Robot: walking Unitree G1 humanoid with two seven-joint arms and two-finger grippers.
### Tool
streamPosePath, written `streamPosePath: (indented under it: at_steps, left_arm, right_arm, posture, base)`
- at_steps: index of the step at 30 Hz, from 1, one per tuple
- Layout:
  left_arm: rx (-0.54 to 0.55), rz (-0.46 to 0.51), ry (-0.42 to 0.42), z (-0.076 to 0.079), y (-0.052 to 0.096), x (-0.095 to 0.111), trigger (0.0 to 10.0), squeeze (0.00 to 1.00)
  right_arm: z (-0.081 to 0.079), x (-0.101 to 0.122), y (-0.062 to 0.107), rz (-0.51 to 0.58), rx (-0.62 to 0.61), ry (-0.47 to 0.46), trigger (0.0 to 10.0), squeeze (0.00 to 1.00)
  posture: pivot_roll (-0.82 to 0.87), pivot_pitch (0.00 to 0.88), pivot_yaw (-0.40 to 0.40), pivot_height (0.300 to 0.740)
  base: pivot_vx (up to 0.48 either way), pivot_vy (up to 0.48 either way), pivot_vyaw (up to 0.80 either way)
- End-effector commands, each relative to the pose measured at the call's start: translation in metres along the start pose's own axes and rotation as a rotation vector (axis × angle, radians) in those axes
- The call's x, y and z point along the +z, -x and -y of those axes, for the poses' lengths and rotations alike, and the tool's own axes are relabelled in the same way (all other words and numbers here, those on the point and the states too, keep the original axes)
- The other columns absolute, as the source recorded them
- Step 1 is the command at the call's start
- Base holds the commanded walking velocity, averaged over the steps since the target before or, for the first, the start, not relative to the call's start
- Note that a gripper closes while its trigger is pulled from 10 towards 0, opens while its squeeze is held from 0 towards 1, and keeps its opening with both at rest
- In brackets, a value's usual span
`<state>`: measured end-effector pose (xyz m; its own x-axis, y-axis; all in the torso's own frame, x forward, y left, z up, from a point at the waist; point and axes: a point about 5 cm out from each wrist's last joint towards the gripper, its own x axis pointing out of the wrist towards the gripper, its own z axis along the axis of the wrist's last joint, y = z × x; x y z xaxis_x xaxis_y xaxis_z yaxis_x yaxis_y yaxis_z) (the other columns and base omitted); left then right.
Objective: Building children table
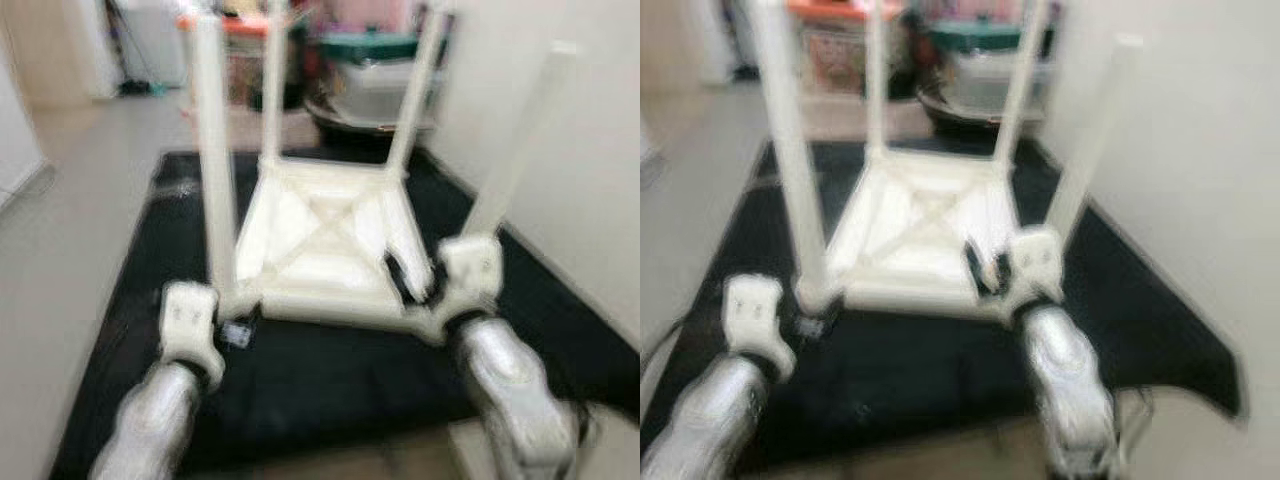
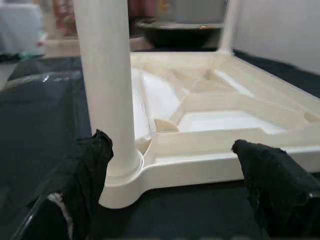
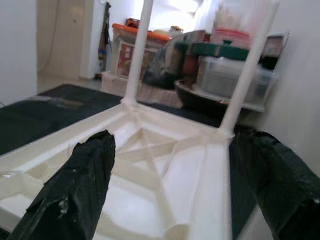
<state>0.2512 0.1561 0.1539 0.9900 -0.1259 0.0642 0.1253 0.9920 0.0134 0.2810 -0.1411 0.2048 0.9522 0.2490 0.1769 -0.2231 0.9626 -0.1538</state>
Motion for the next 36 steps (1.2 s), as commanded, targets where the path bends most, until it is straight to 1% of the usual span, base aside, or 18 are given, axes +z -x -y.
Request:
streamPosePath:
  at_steps: [1, 4, 5, 6, 7, 8, 11, 16, 17, 18, 20, 24, 26, 27, 28, 30, 32, 36]
  left_arm:
    - [-0.01, -0.004, 0.01, 0.004, -0.001, -0.001, 10.0, 0.0]
    - [-0.024, 0.013, 0.03, 0.008, -0.004, 0.003, 10.0, 0.0]
    - [-0.024, 0.013, 0.03, 0.008, -0.004, 0.003, 10.0, 0.0]
    - [-0.026, 0.014, 0.03, 0.009, -0.005, 0.003, 10.0, 0.0]
    - [-0.03, 0.017, 0.029, 0.009, -0.005, 0.004, 10.0, 0.0]
    - [-0.03, 0.017, 0.029, 0.009, -0.005, 0.004, 10.0, 0.0]
    - [-0.032, 0.024, 0.027, 0.007, -0.008, 0.003, 10.0, 0.0]
    - [-0.034, 0.027, 0.037, 0.012, -0.011, 0.001, 10.0, 0.0]
    - [-0.037, 0.03, 0.041, 0.015, -0.012, 0.001, 10.0, 0.0]
    - [-0.037, 0.03, 0.041, 0.015, -0.012, 0.001, 10.0, 0.0]
    - [-0.04, 0.036, 0.046, 0.019, -0.013, 0.002, 10.0, 0.0]
    - [-0.04, 0.038, 0.048, 0.019, -0.014, 0.002, 10.0, 0.0]
    - [-0.043, 0.039, 0.047, 0.019, -0.015, 0.002, 10.0, 0.0]
    - [-0.043, 0.039, 0.047, 0.019, -0.015, 0.002, 10.0, 0.0]
    - [-0.045, 0.042, 0.044, 0.018, -0.016, 0.003, 10.0, 0.0]
    - [-0.045, 0.042, 0.044, 0.018, -0.016, 0.003, 10.0, 0.0]
    - [-0.052, 0.049, 0.038, 0.02, -0.018, 0.004, 10.0, 0.0]
    - [-0.058, 0.053, 0.028, 0.021, -0.019, 0.005, 10.0, 0.0]
  right_arm:
    - [0.007, 0.004, -0.004, 0.024, -0.023, 0.008, 10.0, 0.0]
    - [0.012, 0.022, -0.011, 0.1, -0.037, 0.018, 10.0, 0.0]
    - [0.012, 0.022, -0.011, 0.1, -0.037, 0.018, 10.0, 0.0]
    - [0.013, 0.026, -0.012, 0.115, -0.039, 0.015, 10.0, 0.0]
    - [0.015, 0.036, -0.013, 0.161, -0.045, 0.015, 10.0, 0.0]
    - [0.015, 0.036, -0.013, 0.161, -0.045, 0.015, 10.0, 0.0]
    - [0.016, 0.056, -0.016, 0.263, -0.062, 0.014, 10.0, 0.0]
    - [0.018, 0.061, -0.024, 0.279, -0.081, 0.014, 10.0, 0.0]
    - [0.019, 0.063, -0.028, 0.28, -0.08, -0.011, 10.0, 0.0]
    - [0.019, 0.063, -0.028, 0.28, -0.08, -0.011, 10.0, 0.0]
    - [0.016, 0.068, -0.037, 0.283, -0.048, -0.065, 10.0, 0.0]
    - [0.014, 0.07, -0.045, 0.271, -0.035, -0.076, 10.0, 0.0]
    - [0.016, 0.072, -0.058, 0.249, -0.073, -0.085, 10.0, 0.0]
    - [0.016, 0.072, -0.058, 0.249, -0.073, -0.085, 10.0, 0.0]
    - [0.018, 0.075, -0.065, 0.243, -0.099, -0.077, 10.0, 0.0]
    - [0.018, 0.075, -0.065, 0.243, -0.099, -0.077, 10.0, 0.0]
    - [0.028, 0.084, -0.079, 0.239, -0.165, -0.066, 10.0, 0.0]
    - [0.035, 0.091, -0.086, 0.253, -0.198, -0.061, 10.0, 0.0]
  posture:
    - [0.05, 0.0, -0.075, 0.74]
    - [0.05, 0.0, -0.065, 0.74]
    - [0.05, 0.0, -0.065, 0.74]
    - [0.05, 0.0, -0.065, 0.74]
    - [0.04, 0.0, -0.063, 0.74]
    - [0.04, 0.0, -0.063, 0.74]
    - [0.02, 0.0, -0.064, 0.74]
    - [0.02, 0.0, -0.074, 0.74]
    - [0.03, 0.0, -0.08, 0.74]
    - [0.03, 0.0, -0.08, 0.74]
    - [0.03, 0.0, -0.083, 0.74]
    - [0.03, 0.0, -0.084, 0.74]
    - [0.03, 0.0, -0.084, 0.74]
    - [0.03, 0.0, -0.084, 0.74]
    - [0.03, 0.0, -0.084, 0.74]
    - [0.03, 0.0, -0.084, 0.74]
    - [0.05, 0.0, -0.089, 0.74]
    - [0.05, 0.0, -0.089, 0.74]
  base:
    - [0.0, 0.0, 0.0]
    - [0.0, 0.0, 0.0]
    - [0.0, 0.0, 0.0]
    - [0.0, 0.0, 0.0]
    - [0.0, 0.0, 0.0]
    - [0.0, 0.0, 0.0]
    - [0.0, 0.0, 0.0]
    - [0.0, 0.0, 0.0]
    - [0.0, 0.0, 0.0]
    - [0.0, 0.0, 0.0]
    - [0.0, 0.0, 0.0]
    - [0.0, 0.0, 0.0]
    - [0.0, 0.0, 0.0]
    - [0.0, 0.0, 0.0]
    - [0.0, 0.0, 0.0]
    - [0.0, 0.0, 0.0]
    - [0.0, 0.0, 0.0]
    - [0.0, 0.0, 0.0]
